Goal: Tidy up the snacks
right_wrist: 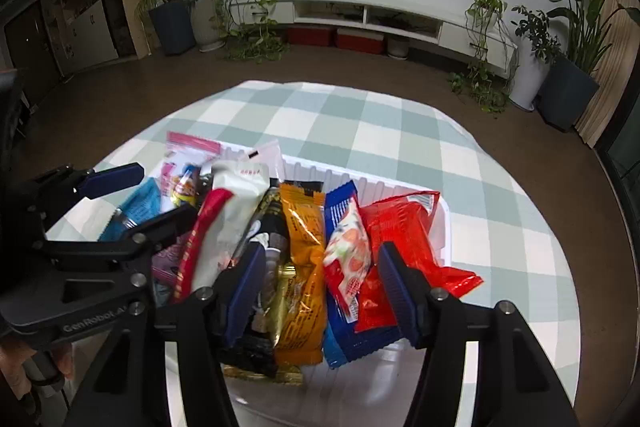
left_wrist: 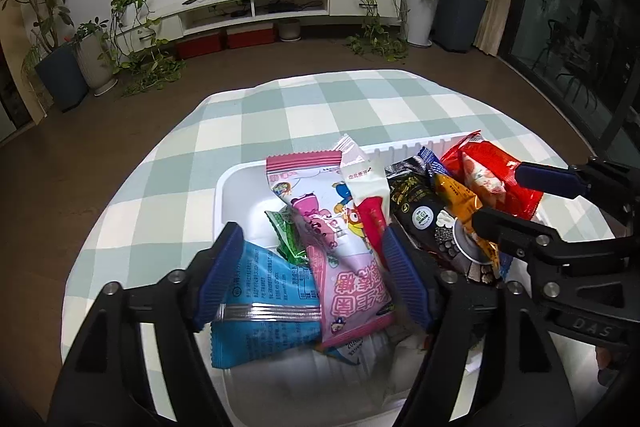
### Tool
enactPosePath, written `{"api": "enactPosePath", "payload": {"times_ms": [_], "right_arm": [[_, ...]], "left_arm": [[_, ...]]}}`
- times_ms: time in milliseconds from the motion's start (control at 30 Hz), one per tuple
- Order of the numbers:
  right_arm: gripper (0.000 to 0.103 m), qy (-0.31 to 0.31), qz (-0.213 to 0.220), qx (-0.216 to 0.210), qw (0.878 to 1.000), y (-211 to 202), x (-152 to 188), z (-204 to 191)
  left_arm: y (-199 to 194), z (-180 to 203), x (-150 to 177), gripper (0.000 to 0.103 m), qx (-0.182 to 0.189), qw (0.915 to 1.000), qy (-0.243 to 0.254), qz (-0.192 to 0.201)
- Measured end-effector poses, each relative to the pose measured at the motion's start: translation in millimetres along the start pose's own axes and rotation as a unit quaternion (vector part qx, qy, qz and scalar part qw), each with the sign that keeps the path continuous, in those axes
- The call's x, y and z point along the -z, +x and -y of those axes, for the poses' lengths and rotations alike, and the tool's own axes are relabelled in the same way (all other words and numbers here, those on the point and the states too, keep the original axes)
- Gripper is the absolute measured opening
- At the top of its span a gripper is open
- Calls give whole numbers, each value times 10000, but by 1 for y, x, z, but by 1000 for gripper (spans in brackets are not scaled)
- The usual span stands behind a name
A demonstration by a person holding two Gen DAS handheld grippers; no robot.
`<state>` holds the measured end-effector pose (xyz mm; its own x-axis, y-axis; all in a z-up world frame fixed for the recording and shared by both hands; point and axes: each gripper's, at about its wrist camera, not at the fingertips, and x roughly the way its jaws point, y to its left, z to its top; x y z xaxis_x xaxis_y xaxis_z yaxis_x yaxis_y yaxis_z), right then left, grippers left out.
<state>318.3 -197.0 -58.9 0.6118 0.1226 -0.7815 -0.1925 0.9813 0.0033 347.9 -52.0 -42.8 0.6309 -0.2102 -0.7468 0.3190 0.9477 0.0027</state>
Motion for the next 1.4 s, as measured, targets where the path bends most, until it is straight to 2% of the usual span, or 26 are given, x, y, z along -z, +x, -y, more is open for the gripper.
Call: {"api": "enactPosePath", "payload": {"times_ms": [133, 267, 300, 433, 500, 567, 600, 700, 733, 767, 867, 933, 1000, 1100, 1267, 1400], "right_arm": [[65, 73, 156, -80, 9998, -18, 0, -1], [76, 286, 553, -212, 9978, -50, 4, 3], [79, 340, 694, -262, 9967, -60, 5, 4], [88, 495, 1498, -343, 9869, -111, 16, 8], [102, 594, 2163, -337, 9739, -148, 26, 9], [103, 689, 2909, -240, 9540, -187, 40, 10], [103, 710, 3167, -219, 9456, -203, 45, 9], [103, 845, 3991, 15, 9130, -255, 66, 8], [103, 866, 4168, 85, 9048, -268, 71, 6], [103, 889, 4364, 178, 8952, -285, 77, 4], [103, 1021, 4533, 415, 8845, -314, 87, 0], [103, 1073, 4415, 567, 8890, -324, 92, -3], [103, 1133, 4042, 609, 9056, -321, 99, -5], [103, 1204, 3362, 578, 9323, -303, 112, -9], [103, 1426, 2486, 668, 9557, -276, 141, -7], [103, 1494, 1985, 630, 9666, -256, 156, -10]], "left_arm": [[-13, 1, 1, 81, -17, 9999, -15, 99], [-43, 2, 3, 93, -120, 9992, -17, 391], [-56, 3, 4, 98, -195, 9983, -11, 542], [-108, 8, 12, 101, -564, 9905, -17, 1252], [-143, 15, 21, 103, -871, 9801, -61, 1781], [-171, 22, 29, 103, -1119, 9705, -47, 2136], [-190, 29, 37, 103, -1329, 9620, -49, 2386], [-230, 45, 57, 103, -1925, 9427, -114, 2724], [-242, 47, 62, 103, -1962, 9402, -190, 2777], [-249, 48, 66, 103, -1872, 9413, -227, 2801], [-269, 49, 77, 103, -1563, 9517, -458, 2601], [-276, 46, 87, 103, -1450, 9586, -695, 2349], [-274, 42, 99, 103, -1347, 9668, -953, 1951], [-265, 42, 121, 103, -1272, 9755, -1073, 1436], [-253, 40, 161, 103, -1113, 9817, -1217, 948], [-241, 36, 184, 103, -1145, 9829, -1235, 749]]}}
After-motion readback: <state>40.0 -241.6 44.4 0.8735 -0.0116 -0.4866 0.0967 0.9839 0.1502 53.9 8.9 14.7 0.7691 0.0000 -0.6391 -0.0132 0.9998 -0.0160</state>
